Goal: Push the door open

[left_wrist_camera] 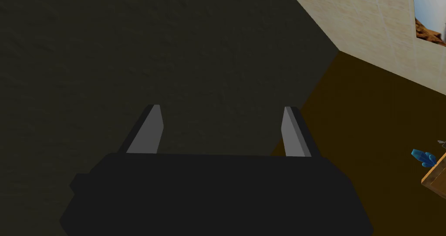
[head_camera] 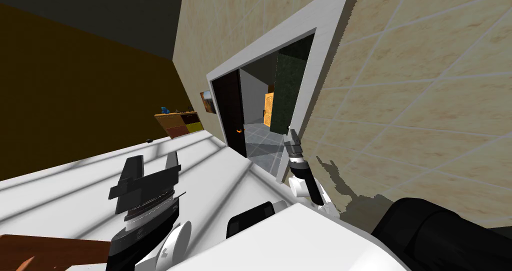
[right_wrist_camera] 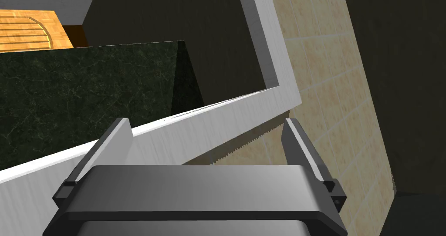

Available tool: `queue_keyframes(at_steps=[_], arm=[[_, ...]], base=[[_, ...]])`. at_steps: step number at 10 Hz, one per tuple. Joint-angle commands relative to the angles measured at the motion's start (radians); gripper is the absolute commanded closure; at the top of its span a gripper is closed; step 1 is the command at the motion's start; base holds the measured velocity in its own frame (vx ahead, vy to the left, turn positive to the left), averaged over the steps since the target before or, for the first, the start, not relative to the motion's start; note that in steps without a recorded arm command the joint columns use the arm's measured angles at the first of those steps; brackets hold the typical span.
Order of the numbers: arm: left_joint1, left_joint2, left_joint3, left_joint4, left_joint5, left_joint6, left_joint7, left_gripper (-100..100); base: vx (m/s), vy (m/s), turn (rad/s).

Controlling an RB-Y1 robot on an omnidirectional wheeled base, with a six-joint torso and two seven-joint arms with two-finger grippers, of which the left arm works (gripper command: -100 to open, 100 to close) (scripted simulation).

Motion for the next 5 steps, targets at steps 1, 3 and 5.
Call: queue_keyframes(at_steps=[1, 3, 5], arm=[[-0.012, 0.013, -0.010, 0.030, -0.005, -0.003, 0.003, -100], [-0.024, 0.023, -0.019, 0.059, -0.009, -0.006, 0.005, -100], [-0.042, 0.037, -0.033, 0.103, -0.016, -0.011, 0.009, -100]], base=[[0.090, 0.049, -0.029], [0.129, 0.027, -0.012], [0.138, 0.033, -0.021]])
